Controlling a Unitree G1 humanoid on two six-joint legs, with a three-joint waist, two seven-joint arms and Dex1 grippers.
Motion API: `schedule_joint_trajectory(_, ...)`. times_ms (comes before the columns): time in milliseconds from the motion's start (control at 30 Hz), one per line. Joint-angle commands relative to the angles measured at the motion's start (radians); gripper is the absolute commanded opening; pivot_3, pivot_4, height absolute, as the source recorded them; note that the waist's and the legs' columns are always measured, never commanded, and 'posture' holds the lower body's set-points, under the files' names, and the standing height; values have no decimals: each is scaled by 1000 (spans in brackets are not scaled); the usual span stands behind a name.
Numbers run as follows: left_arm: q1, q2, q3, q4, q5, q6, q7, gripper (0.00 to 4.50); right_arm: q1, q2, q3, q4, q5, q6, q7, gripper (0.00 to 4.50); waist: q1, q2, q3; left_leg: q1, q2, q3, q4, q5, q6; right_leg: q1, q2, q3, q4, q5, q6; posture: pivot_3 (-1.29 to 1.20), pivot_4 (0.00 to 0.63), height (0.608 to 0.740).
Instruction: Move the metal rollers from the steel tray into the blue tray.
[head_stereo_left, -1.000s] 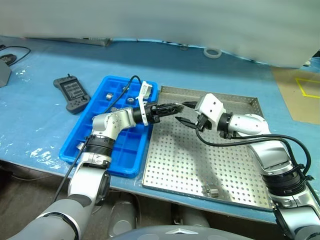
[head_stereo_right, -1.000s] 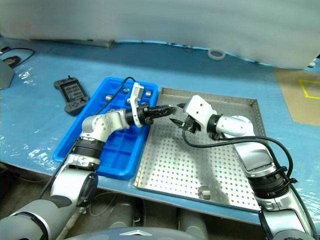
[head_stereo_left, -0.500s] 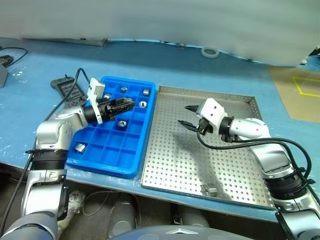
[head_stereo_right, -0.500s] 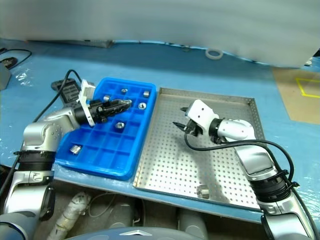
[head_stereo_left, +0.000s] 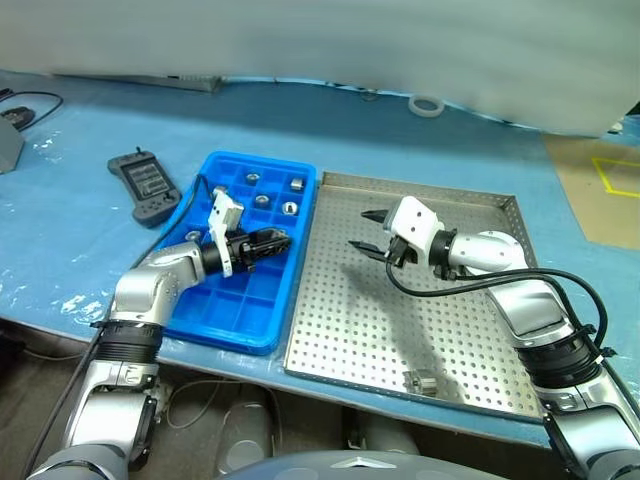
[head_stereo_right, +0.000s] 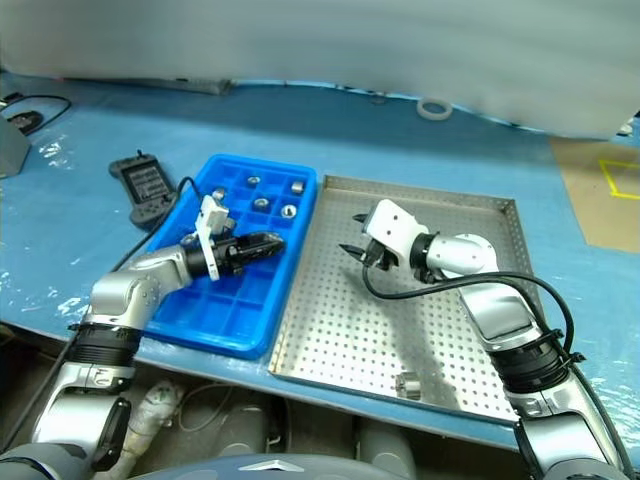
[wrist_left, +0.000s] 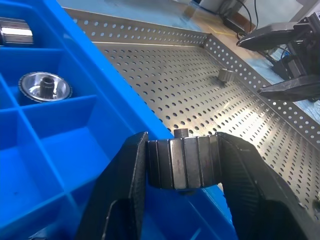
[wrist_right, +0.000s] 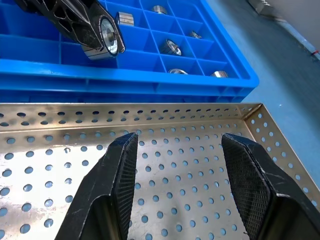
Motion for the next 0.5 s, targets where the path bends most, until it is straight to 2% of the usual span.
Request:
schedule_joint_trajectory(33,-13,10,-6,40,24,-23,-4,1761,18,-16,-28,-57,1,1,2,2817,0,0,0,0,0,0,0,0,0,0,0,0,0,0,0,-118,150,740)
schedule_joint_trajectory(500,-33,-3,-27,87,48,-50,-28,1761,20,-14,-32,-53,-13,3,-25,2817,1,0,0,1,0,0,1,0,0,1,0,0,0,0,0,-134,150,740)
